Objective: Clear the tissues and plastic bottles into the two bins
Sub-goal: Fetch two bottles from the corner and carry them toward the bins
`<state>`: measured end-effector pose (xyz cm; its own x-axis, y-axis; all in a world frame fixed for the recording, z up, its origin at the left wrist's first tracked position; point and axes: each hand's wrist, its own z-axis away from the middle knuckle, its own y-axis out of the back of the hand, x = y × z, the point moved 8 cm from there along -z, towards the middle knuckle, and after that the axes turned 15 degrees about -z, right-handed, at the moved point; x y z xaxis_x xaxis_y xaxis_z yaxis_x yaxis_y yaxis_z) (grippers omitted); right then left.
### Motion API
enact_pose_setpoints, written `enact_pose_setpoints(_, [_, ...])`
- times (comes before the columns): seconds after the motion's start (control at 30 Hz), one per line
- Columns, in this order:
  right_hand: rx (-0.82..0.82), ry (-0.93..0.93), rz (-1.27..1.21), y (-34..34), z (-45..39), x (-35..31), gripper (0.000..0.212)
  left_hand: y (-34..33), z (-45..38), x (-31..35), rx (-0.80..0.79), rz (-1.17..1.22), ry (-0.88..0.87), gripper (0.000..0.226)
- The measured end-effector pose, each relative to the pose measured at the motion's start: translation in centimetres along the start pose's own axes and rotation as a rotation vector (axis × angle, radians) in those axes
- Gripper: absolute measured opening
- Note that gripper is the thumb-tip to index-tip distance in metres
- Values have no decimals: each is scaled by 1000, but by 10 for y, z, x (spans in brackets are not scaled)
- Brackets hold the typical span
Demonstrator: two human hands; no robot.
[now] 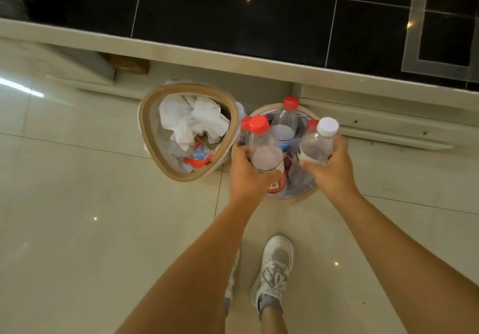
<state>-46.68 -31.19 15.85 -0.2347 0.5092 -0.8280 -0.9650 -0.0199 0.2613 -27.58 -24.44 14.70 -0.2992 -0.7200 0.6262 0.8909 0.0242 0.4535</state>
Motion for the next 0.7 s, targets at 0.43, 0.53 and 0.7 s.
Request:
enact_pose_setpoints(0.43, [-258,-148,199,-29,-13,32,83,-12,-17,-15,77,-124,-54,91])
enact_pose_setpoints(0.53, [-306,-161,173,-33,-3,31,89,-16,-31,-9,-10,-330,-1,87])
enact_pose_setpoints(0.7, [-332,-76,139,-33,23,19,77,-14,-21,-1,-66,-713,-7,104])
